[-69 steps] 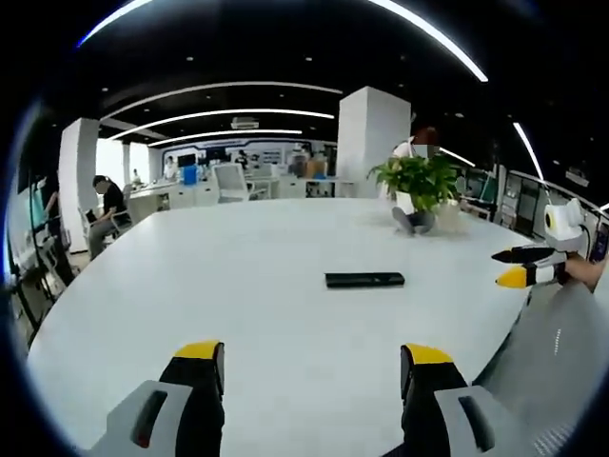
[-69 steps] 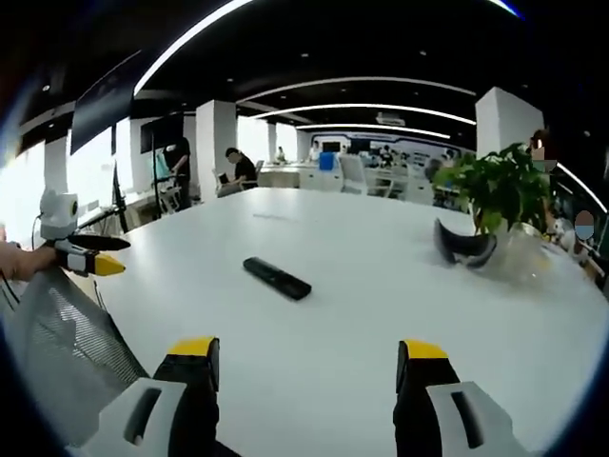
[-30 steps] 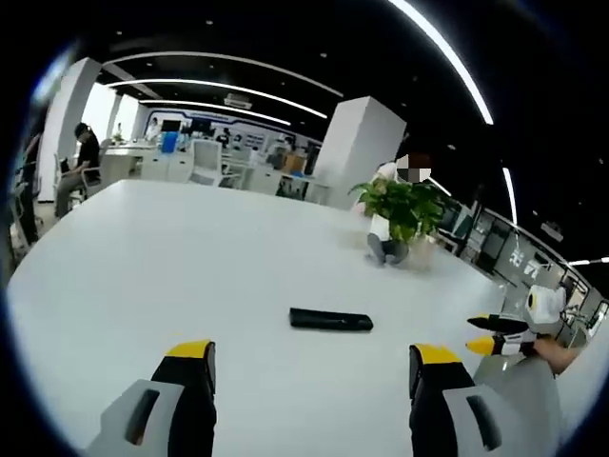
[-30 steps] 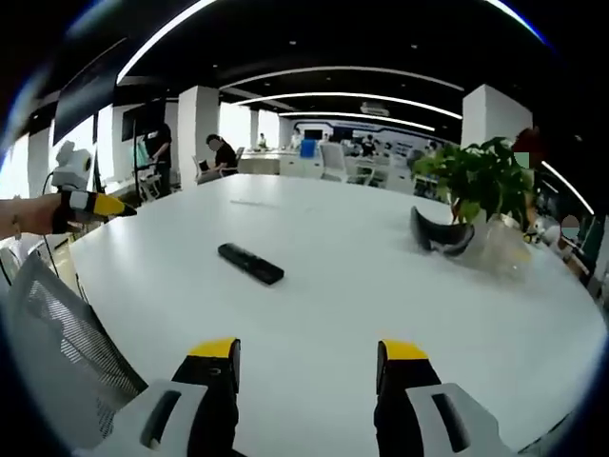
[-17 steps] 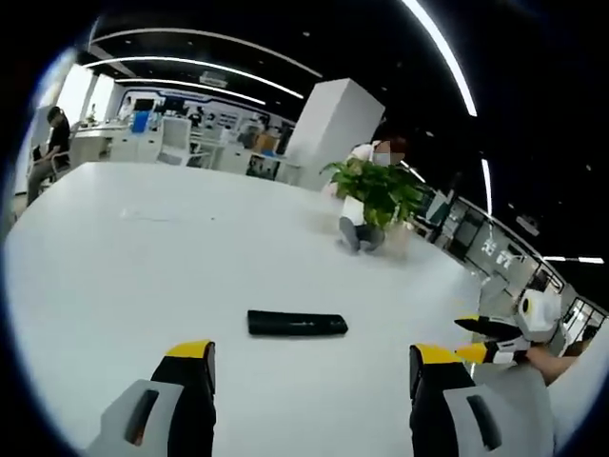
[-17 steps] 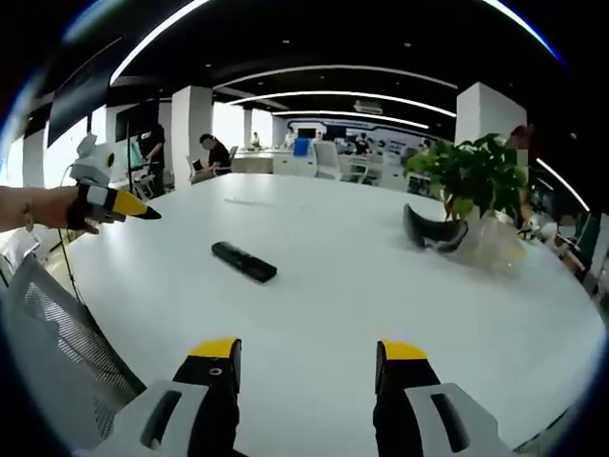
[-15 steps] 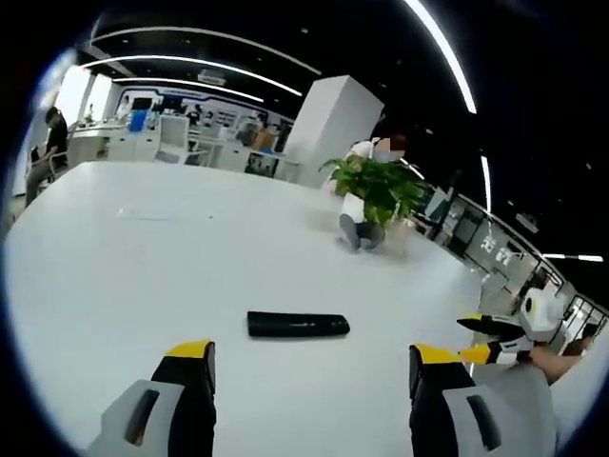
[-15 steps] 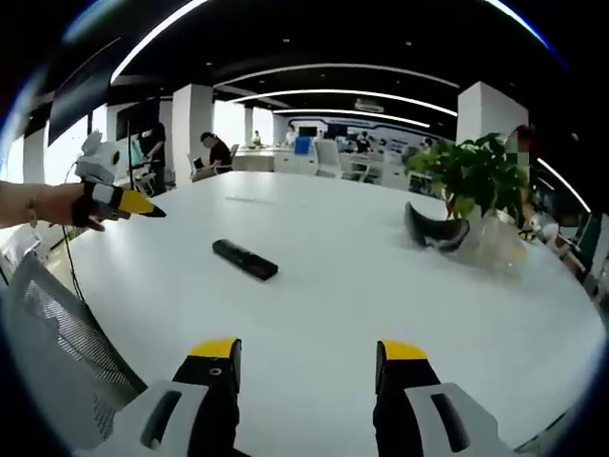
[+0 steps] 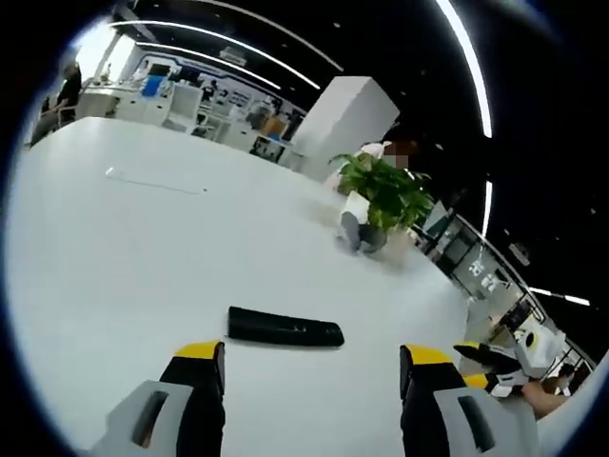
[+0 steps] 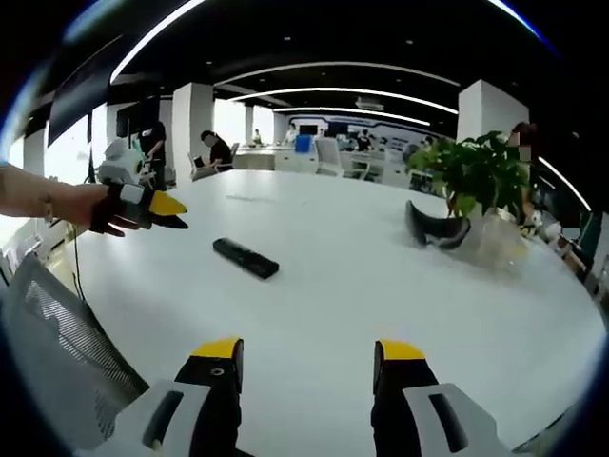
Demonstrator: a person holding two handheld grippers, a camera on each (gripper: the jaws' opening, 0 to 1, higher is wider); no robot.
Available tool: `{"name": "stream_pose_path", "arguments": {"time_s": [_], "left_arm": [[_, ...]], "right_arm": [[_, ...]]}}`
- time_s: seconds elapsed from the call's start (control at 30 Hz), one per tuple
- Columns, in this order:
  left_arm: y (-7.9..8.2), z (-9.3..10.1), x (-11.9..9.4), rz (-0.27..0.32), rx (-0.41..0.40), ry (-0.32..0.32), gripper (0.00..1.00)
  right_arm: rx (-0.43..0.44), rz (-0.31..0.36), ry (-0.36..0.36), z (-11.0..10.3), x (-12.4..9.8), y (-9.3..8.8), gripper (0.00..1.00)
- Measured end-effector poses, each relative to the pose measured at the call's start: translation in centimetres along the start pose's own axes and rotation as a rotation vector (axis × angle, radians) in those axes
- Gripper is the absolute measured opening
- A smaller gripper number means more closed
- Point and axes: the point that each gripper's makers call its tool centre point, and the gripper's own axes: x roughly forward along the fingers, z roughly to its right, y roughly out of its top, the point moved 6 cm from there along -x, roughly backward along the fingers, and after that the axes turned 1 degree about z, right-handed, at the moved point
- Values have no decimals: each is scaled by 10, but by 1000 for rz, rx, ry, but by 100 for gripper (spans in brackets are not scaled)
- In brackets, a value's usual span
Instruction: Press the specified remote control buttons in sequence, fully releasing each button before pressing the next.
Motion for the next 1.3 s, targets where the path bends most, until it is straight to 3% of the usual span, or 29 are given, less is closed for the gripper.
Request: {"name": "stream_pose_path", "arguments": {"time_s": [0.1, 0.13, 0.2, 0.33, 0.5, 0.63, 0.93, 1.3], "left_arm": [[-1, -3, 6, -36, 31, -5, 75], [-3, -5, 7, -76, 54, 4, 76], [0, -9, 11, -81, 85, 38, 77], [0, -3, 20, -118, 119, -12, 77], [-4, 2, 29, -234, 360, -70, 78], [-3, 9, 34, -317, 461, -172, 80], [11, -6, 52, -459, 673, -158, 76], [23, -20, 69, -563, 790, -173, 74]], "right_arm": [[-17, -15, 14, -3, 1, -1, 53], [-19, -17, 16, -3, 1, -1, 52], [-20, -15, 20, -3, 1, 0, 53], [-20, -20, 23, -3, 1, -1, 53], [-12, -25, 18, -2, 1, -3, 53], [-8, 11, 66, -9, 3, 2, 55], [-10, -29, 73, -9, 4, -3, 50], [-1, -57, 86, -10, 5, -7, 46]]}}
